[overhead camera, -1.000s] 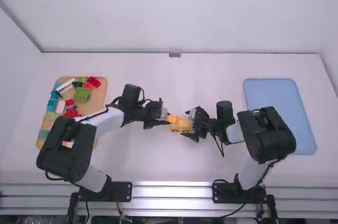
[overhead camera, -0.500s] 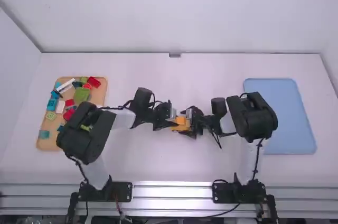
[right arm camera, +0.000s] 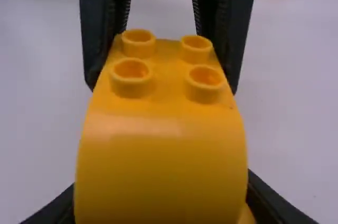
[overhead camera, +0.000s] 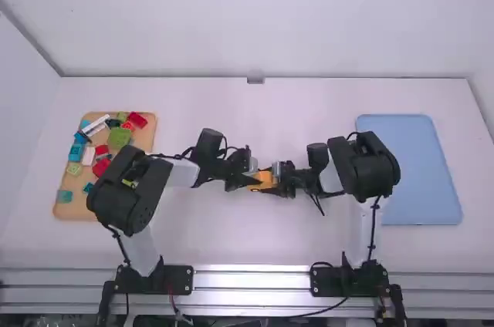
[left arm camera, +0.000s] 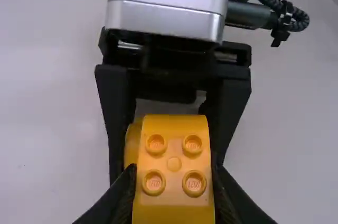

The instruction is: Assemble lego blocks to make yellow taxi

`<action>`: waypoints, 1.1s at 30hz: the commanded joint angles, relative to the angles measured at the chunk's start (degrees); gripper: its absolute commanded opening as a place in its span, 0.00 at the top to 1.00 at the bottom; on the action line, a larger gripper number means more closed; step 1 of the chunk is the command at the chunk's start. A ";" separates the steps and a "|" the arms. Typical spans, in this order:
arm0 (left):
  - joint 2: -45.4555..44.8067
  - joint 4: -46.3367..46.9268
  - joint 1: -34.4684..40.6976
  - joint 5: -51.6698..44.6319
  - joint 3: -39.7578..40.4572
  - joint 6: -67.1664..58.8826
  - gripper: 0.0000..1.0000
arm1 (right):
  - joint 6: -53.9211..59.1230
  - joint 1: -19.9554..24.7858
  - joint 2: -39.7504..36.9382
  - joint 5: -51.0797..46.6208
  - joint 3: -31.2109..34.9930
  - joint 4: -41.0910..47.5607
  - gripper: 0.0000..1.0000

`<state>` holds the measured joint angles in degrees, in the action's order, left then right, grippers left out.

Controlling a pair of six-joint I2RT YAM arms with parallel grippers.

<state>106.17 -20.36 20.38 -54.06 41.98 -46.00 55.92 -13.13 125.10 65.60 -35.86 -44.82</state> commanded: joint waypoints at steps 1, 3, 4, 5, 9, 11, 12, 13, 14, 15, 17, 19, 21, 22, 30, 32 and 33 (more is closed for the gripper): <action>0.46 0.39 0.28 -0.26 -0.26 0.57 0.98 | 0.87 0.09 0.92 0.24 0.61 0.33 0.59; 0.46 0.33 0.20 -0.26 -0.26 0.50 0.98 | 1.01 -0.07 0.92 0.39 0.33 0.57 0.59; 0.46 0.33 0.26 -0.07 -0.26 0.26 0.98 | 0.98 -0.04 0.92 0.42 0.20 0.70 0.59; 0.46 0.37 0.31 0.09 -0.26 0.02 0.98 | 0.92 0.00 0.92 0.39 0.15 0.72 0.59; 1.84 -0.61 0.24 0.83 -0.26 -0.04 0.98 | 1.09 -0.02 0.92 0.37 0.26 0.68 0.59; 3.26 -1.90 0.24 -0.96 -0.26 0.31 0.98 | 1.01 -0.04 0.92 0.39 0.20 1.18 0.59; 3.85 -2.38 0.26 -1.68 -0.26 0.35 0.98 | 1.20 0.07 0.92 0.35 0.02 1.84 0.58; 4.02 -2.56 0.26 -1.86 -0.26 0.37 0.98 | 1.18 0.04 0.92 0.35 0.00 1.90 0.58; 4.57 -2.82 0.22 -2.32 -0.26 0.31 0.98 | 0.94 0.02 0.92 0.39 -0.26 2.56 0.58; 4.79 -2.80 0.20 -2.23 -0.26 0.33 0.98 | 0.94 -0.02 0.92 0.39 -0.31 2.62 0.58; 5.31 -2.80 0.26 -1.95 -0.26 0.11 0.98 | 1.29 -0.07 0.92 0.39 -0.09 2.34 0.58; 5.44 -2.47 0.24 -1.79 -0.26 0.13 0.98 | 1.36 0.11 0.92 0.39 -0.02 1.99 0.59; 5.49 -1.64 0.57 -1.79 -0.26 0.11 0.98 | 1.33 -0.02 0.92 0.42 -0.28 2.05 0.58; 5.49 -1.40 0.79 -1.68 -0.26 0.04 0.98 | 1.36 -0.13 0.92 0.42 -0.35 2.03 0.58; 5.49 -0.39 6.84 10.64 -0.24 1.62 0.98 | -0.37 -0.57 0.92 0.39 -1.97 2.78 0.59; 5.49 1.20 8.41 14.80 -0.26 1.64 0.98 | -0.35 -0.83 0.92 0.42 -2.05 2.99 0.58; 5.49 1.55 8.59 15.13 -0.24 1.62 0.98 | -0.35 -0.81 0.92 0.42 -2.03 2.97 0.58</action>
<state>108.29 -21.23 24.03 -47.64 43.35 -44.95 55.46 -12.05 125.08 66.50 -36.42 -41.76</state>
